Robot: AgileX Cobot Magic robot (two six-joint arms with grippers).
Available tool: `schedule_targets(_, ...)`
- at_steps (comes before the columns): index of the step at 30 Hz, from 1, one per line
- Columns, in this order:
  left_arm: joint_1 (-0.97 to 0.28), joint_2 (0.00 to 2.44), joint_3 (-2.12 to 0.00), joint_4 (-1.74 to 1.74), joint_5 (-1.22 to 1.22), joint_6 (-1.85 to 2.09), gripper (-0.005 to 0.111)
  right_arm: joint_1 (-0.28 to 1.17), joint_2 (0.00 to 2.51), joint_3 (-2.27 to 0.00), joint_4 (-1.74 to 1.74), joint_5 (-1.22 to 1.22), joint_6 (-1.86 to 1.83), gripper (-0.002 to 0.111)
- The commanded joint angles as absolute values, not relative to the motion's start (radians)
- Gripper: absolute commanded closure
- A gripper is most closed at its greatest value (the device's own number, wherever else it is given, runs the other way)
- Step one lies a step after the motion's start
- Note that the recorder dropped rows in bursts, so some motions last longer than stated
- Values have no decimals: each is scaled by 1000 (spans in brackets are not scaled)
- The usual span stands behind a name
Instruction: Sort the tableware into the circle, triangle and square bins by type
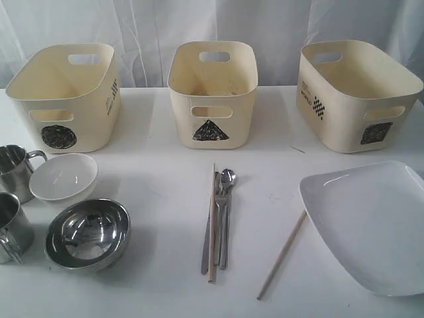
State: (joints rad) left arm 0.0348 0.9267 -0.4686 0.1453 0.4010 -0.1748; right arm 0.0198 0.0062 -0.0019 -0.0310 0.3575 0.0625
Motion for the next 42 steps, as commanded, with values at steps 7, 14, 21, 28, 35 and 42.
schedule_targets(7, 27, 1289, -624, 45, 152, -191, 50, 22, 0, 0, -37, 350, 64, 108)
schedule_targets(14, 27, 1466, -631, 42, 77, -191, 56, 22, 0, 0, -37, 350, 64, 108)
schedule_targets(21, 27, 1308, -775, 64, 373, -184, 107, 22, 0, 0, -35, 352, 64, 108)
schedule_targets(28, 27, 1069, -1053, 129, 459, -181, 107, 22, 0, 0, -35, 352, 64, 108)
schedule_targets(35, 27, 1062, -1106, 129, -427, -187, 107, 22, 0, 0, -35, 352, 64, 108)
schedule_targets(42, 27, 1387, -1136, 143, -789, -158, 107, 22, 0, 0, -35, 352, 64, 108)
